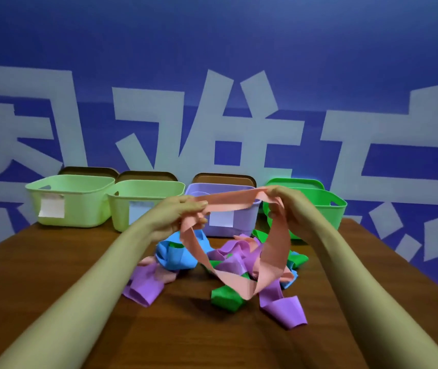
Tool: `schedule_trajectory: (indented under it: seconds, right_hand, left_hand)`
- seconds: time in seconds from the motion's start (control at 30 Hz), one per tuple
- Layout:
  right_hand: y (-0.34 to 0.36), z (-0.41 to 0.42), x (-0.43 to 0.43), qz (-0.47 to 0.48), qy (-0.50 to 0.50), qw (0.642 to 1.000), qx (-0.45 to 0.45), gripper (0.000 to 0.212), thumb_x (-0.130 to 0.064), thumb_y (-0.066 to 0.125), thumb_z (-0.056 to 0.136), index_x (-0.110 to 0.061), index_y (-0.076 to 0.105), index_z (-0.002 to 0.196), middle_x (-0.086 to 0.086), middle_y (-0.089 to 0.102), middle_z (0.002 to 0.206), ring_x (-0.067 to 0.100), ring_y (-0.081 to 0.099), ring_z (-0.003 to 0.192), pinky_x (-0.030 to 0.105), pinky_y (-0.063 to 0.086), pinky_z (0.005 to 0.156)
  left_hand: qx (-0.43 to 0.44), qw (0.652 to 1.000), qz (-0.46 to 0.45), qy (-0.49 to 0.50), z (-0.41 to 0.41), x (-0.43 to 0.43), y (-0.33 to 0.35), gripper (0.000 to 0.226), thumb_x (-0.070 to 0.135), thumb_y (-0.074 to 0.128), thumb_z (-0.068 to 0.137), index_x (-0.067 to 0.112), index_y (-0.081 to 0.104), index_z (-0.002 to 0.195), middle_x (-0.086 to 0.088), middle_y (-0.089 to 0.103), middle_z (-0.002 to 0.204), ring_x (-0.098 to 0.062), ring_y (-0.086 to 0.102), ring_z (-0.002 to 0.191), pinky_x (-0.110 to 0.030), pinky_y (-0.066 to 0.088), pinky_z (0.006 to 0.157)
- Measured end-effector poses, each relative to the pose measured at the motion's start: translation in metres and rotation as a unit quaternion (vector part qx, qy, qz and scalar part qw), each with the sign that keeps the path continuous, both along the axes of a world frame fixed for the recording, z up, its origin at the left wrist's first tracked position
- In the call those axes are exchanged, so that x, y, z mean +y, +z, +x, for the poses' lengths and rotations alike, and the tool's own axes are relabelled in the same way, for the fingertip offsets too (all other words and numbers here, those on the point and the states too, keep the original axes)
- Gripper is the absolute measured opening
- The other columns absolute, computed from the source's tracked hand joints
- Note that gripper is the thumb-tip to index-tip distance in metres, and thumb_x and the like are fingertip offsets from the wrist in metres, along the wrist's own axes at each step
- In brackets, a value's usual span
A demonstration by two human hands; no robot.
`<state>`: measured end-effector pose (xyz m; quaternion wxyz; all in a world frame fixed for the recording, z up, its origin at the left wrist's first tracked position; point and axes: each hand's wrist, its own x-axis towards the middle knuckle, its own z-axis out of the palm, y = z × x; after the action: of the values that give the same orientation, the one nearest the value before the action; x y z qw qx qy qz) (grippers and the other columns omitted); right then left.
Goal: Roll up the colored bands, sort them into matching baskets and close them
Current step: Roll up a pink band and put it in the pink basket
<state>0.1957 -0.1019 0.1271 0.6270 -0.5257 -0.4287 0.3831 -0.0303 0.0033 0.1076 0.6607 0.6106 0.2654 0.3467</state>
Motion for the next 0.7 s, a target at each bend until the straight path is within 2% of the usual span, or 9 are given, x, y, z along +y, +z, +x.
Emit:
schedule_trajectory:
  seconds: [0.1, 0.2, 0.3, 0.37, 0.43, 0.47, 0.53, 0.63, 0.7]
  right_hand:
    - [-0.003, 0.007, 0.002, -0.019, 0.005, 0.998, 0.054, 0.023, -0.013, 0.047, 0.092, -0.013, 0.053, 0.069, -0.003, 0.036, 0.047, 0.007, 0.033, 0.034, 0.017, 0.033, 0.035]
    - [-0.014, 0.014, 0.01, -0.037, -0.025, 0.997, 0.068, 0.029, -0.014, 0.05, 0.093, -0.015, 0.042, 0.065, -0.003, 0.027, 0.045, 0.008, 0.026, 0.034, 0.015, 0.029, 0.034]
    - [-0.031, 0.022, 0.018, -0.094, -0.025, 0.993, -0.072, 0.023, -0.017, 0.053, 0.095, -0.011, 0.055, 0.073, -0.001, 0.044, 0.051, 0.008, 0.041, 0.043, 0.014, 0.036, 0.039]
    - [-0.042, 0.022, 0.024, -0.115, -0.018, 0.974, -0.196, 0.014, -0.023, 0.057, 0.094, -0.012, 0.063, 0.09, 0.001, 0.063, 0.076, 0.013, 0.059, 0.069, 0.019, 0.046, 0.059]
    - [-0.045, 0.018, 0.03, -0.071, -0.05, 0.969, -0.232, 0.021, -0.029, 0.06, 0.093, -0.012, 0.065, 0.102, 0.004, 0.068, 0.099, 0.019, 0.064, 0.094, 0.036, 0.054, 0.082]
    - [-0.039, 0.012, 0.029, -0.028, -0.062, 0.974, -0.216, 0.024, -0.031, 0.059, 0.093, -0.011, 0.066, 0.104, 0.004, 0.067, 0.1, 0.017, 0.063, 0.095, 0.041, 0.053, 0.088]
    - [-0.024, -0.002, 0.025, 0.069, -0.054, 0.977, -0.197, 0.025, -0.03, 0.059, 0.093, -0.008, 0.066, 0.104, 0.002, 0.067, 0.097, 0.011, 0.062, 0.09, 0.034, 0.052, 0.087]
    - [-0.004, -0.014, 0.023, 0.153, -0.074, 0.935, -0.312, 0.025, -0.029, 0.07, 0.085, -0.014, 0.065, 0.104, -0.004, 0.067, 0.098, 0.004, 0.062, 0.087, 0.018, 0.051, 0.077]
    - [0.001, -0.015, 0.027, 0.171, -0.113, 0.905, -0.373, 0.032, -0.029, 0.075, 0.08, -0.019, 0.06, 0.107, -0.001, 0.063, 0.1, 0.007, 0.059, 0.091, 0.017, 0.05, 0.074]
  left_hand:
    - [0.018, 0.999, -0.02, -0.039, 0.0, 0.003, 0.006, 0.012, 0.01, 0.06, 0.087, 0.003, 0.066, 0.093, -0.007, 0.07, 0.075, -0.014, 0.066, 0.063, -0.026, 0.058, 0.063]
    - [0.005, 0.998, -0.04, -0.038, 0.008, 0.005, 0.007, 0.015, 0.014, 0.057, 0.09, 0.005, 0.068, 0.094, -0.008, 0.068, 0.078, -0.014, 0.065, 0.065, -0.031, 0.06, 0.069]
    - [-0.034, 0.997, -0.059, -0.043, 0.018, 0.009, 0.006, 0.023, 0.017, 0.056, 0.091, 0.008, 0.075, 0.079, -0.007, 0.067, 0.076, -0.017, 0.062, 0.068, -0.038, 0.056, 0.081]
    - [-0.066, 0.995, -0.057, -0.039, 0.027, 0.009, 0.009, 0.022, 0.016, 0.056, 0.092, 0.012, 0.075, 0.081, -0.005, 0.067, 0.075, -0.016, 0.062, 0.071, -0.035, 0.054, 0.081]
    - [-0.065, 0.997, -0.018, -0.026, 0.037, 0.009, 0.012, 0.016, 0.013, 0.055, 0.093, 0.014, 0.071, 0.093, 0.001, 0.068, 0.078, -0.011, 0.06, 0.072, -0.025, 0.052, 0.073]
    - [-0.057, 0.998, 0.013, -0.024, 0.041, 0.008, 0.012, 0.017, 0.01, 0.054, 0.093, 0.016, 0.07, 0.096, 0.003, 0.068, 0.08, -0.01, 0.058, 0.074, -0.021, 0.051, 0.071]
    - [-0.037, 0.995, 0.08, -0.035, 0.049, 0.007, 0.013, 0.022, 0.003, 0.054, 0.091, 0.017, 0.07, 0.1, 0.005, 0.068, 0.087, -0.009, 0.059, 0.081, -0.02, 0.05, 0.074]
    - [-0.035, 0.988, 0.144, -0.032, 0.055, -0.001, 0.018, 0.025, 0.001, 0.058, 0.089, 0.014, 0.068, 0.108, 0.003, 0.071, 0.097, -0.009, 0.065, 0.088, -0.02, 0.053, 0.073]
    - [-0.046, 0.984, 0.174, -0.006, 0.057, -0.004, 0.025, 0.025, 0.001, 0.062, 0.087, 0.012, 0.068, 0.108, 0.002, 0.071, 0.096, -0.007, 0.066, 0.086, -0.019, 0.053, 0.071]
